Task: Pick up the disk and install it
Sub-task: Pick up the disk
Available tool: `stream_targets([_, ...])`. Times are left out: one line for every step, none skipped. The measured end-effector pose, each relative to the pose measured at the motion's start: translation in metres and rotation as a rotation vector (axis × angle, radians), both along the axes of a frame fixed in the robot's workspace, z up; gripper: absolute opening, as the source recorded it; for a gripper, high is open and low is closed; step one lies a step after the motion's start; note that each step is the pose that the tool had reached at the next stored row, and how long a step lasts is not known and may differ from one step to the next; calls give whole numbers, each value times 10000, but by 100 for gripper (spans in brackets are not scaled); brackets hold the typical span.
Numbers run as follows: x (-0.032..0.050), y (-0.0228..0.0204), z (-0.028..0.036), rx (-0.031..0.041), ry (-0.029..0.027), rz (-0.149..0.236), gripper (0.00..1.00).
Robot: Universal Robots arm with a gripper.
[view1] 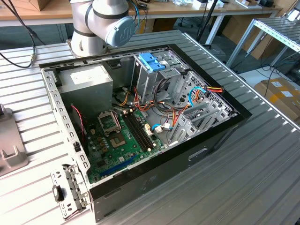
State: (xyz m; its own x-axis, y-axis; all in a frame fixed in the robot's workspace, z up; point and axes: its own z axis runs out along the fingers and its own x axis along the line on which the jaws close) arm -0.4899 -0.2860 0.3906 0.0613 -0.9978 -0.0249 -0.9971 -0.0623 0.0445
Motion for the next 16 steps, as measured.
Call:
stream_targets([0, 0, 4, 0, 0, 0, 37])
stream_targets([0, 0, 11, 0, 0, 0, 37])
stream_targets([0, 0, 18, 0, -1, 1, 37])
stream_targets([0, 0, 23, 0, 1, 0, 37])
stream_targets([0, 0, 32, 0, 1, 0, 37])
stream_targets([0, 0, 44, 0, 0, 0, 37])
stream_targets([0, 0, 52, 0, 0, 0, 37])
stream_targets([0, 0, 58, 0, -1, 0, 37])
stream_targets([0, 0, 70, 0, 0, 0, 37])
stream_targets([0, 0, 77, 0, 0, 0, 37])
stream_targets([0, 0, 83, 0, -1, 0, 37])
stream_targets([0, 0, 93, 0, -1, 1, 37])
stream_targets([0, 0, 100, 0, 0, 0, 37])
stream_targets([0, 0, 108, 0, 1, 0, 37])
stream_targets([0, 0, 114, 0, 0, 0, 37])
stream_targets([0, 0, 122, 0, 0, 1, 37])
